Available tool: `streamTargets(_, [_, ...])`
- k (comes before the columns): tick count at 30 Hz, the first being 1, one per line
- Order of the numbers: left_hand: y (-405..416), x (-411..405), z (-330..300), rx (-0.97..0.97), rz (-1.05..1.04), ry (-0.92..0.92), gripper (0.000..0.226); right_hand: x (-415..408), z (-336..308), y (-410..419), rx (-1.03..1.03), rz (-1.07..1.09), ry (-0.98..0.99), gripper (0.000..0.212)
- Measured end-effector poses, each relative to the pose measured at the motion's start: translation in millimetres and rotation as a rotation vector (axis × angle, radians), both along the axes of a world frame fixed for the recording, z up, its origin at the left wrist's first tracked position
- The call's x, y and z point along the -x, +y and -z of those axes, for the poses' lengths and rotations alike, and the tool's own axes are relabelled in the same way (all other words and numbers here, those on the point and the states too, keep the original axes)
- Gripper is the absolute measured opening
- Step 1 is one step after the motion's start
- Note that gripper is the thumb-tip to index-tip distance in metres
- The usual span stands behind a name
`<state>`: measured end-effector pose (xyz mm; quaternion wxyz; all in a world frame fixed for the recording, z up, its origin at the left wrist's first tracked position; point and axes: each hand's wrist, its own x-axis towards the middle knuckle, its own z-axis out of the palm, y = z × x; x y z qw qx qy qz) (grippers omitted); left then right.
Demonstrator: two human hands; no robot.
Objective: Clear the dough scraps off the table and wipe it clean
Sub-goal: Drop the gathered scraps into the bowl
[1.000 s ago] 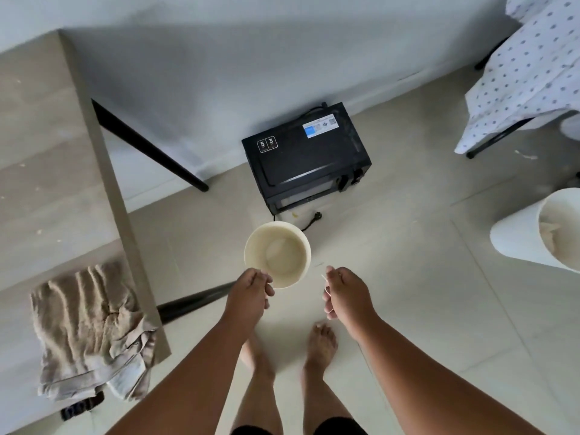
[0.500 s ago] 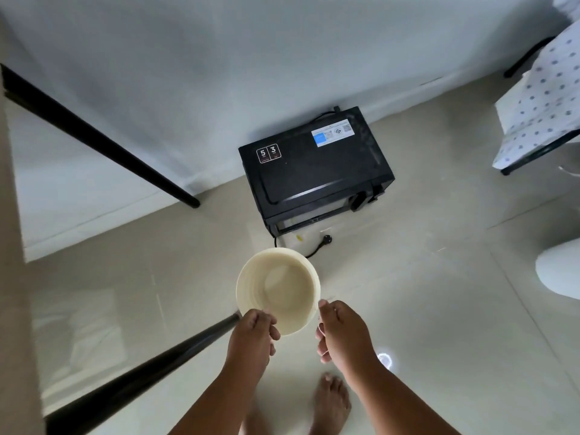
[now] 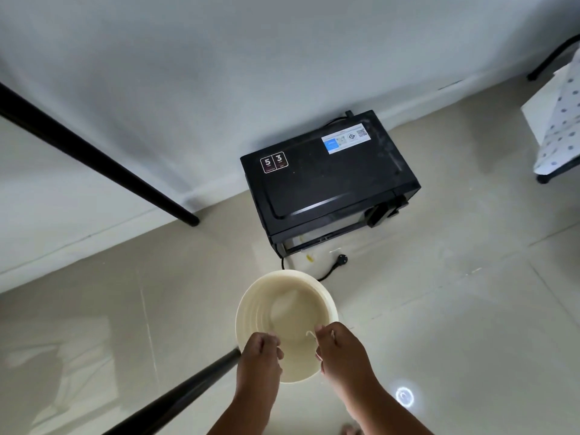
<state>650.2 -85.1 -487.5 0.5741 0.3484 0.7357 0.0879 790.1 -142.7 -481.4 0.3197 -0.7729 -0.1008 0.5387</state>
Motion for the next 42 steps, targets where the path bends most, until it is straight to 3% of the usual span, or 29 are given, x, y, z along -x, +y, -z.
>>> streamTargets(8, [5.7, -5.0, 13.4, 0.078, -0.074, -0.024, 0.017, 2.4, 20.3, 11.8, 0.085, 0.090, 0.116, 0.020])
streamTargets(14, [8.8, -10.8, 20.8, 0.017, -0.097, -0.064, 0.036, 9.3, 27.6, 14.4, 0.041, 0.085, 0.060, 0.025])
streamTargets(18, [9.9, -13.3, 25.7, 0.005, -0.157, -0.109, 0.047, 12.6, 30.7, 11.5, 0.045, 0.113, 0.040, 0.011])
streamTargets(23, [8.0, -11.6, 33.5, -0.034, -0.239, -0.134, 0.042, 14.6, 35.7, 8.4, 0.024, 0.157, 0.088, 0.019])
streamTargets(31, [12.9, -8.3, 30.4, -0.025, -0.266, -0.092, 0.054, 13.9, 36.3, 10.3, -0.046, 0.238, 0.141, 0.028])
streamTargets(37, [12.7, -7.6, 11.9, -0.015, -0.311, -0.130, 0.037, 6.4, 17.3, 7.8, -0.037, 0.231, 0.143, 0.046])
streamTargets(39, [13.9, -8.9, 1.1, 0.005, -0.273, -0.156, 0.023, 4.1, 9.5, 8.0, -0.043, 0.242, 0.144, 0.053])
streamTargets(42, [15.1, -7.8, -12.6, -0.023, -0.214, -0.131, 0.021, 0.6, -4.1, 9.1, -0.059, 0.262, 0.150, 0.062])
